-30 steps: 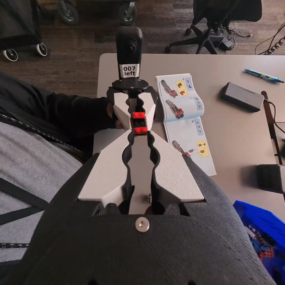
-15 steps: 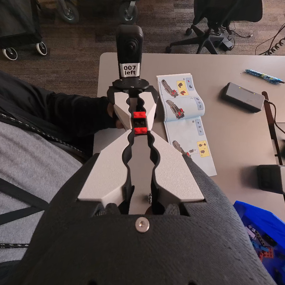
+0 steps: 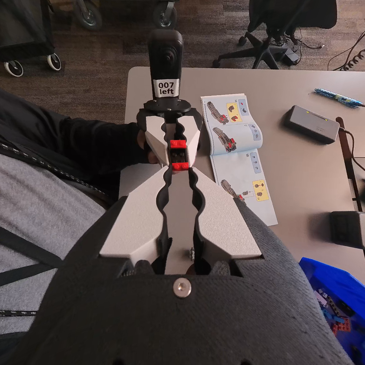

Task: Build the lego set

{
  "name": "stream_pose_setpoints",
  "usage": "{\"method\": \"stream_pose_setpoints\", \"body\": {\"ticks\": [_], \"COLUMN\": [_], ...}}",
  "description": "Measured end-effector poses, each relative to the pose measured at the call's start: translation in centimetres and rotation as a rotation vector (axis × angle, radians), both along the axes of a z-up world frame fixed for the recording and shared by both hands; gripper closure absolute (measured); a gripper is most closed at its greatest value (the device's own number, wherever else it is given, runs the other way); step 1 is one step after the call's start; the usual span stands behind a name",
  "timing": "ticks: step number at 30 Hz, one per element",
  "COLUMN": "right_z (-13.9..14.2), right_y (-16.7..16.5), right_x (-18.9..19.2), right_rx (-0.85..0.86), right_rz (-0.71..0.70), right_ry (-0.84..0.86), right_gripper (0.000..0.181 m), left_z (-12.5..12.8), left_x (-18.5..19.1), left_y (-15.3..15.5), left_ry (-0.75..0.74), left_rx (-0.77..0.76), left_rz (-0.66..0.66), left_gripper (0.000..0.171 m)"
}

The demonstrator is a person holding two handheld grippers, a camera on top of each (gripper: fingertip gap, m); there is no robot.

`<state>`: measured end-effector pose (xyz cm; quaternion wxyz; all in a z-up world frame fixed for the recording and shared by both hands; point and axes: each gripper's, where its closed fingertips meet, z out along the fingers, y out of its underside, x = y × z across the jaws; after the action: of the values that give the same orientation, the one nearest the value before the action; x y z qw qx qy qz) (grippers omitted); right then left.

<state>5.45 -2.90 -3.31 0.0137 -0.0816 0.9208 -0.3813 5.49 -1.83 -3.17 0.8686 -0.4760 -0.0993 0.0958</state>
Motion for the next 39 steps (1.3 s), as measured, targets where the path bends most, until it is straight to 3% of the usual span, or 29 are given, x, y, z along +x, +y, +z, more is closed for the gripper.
{"method": "stream_pose_setpoints", "body": {"ticks": [26,32,35,39], "right_z": [0.0,0.1,0.0,-0.1], "right_y": [-0.2,0.0,0.6,1.7], "right_x": [0.1,0.1,-0.1,-1.3], "right_rx": [0.007,-0.014,-0.075,-0.273], "right_rz": [0.009,0.023,0.066,0.123], "right_ry": [0.011,0.021,0.103,0.404], "right_gripper": [0.161,0.149,0.140,0.136], "left_z": [0.0,0.0,0.0,0.1], "left_x": [0.0,0.0,0.0,0.0], "left_y": [0.1,0.0,-0.1,-0.2], "left_ry": [-0.002,-0.003,-0.002,-0.005], "left_rx": [0.000,0.000,0.001,0.012], "left_rz": [-0.003,-0.002,0.002,-0.005], "left_gripper": [0.155,0.155,0.155,0.155]}}
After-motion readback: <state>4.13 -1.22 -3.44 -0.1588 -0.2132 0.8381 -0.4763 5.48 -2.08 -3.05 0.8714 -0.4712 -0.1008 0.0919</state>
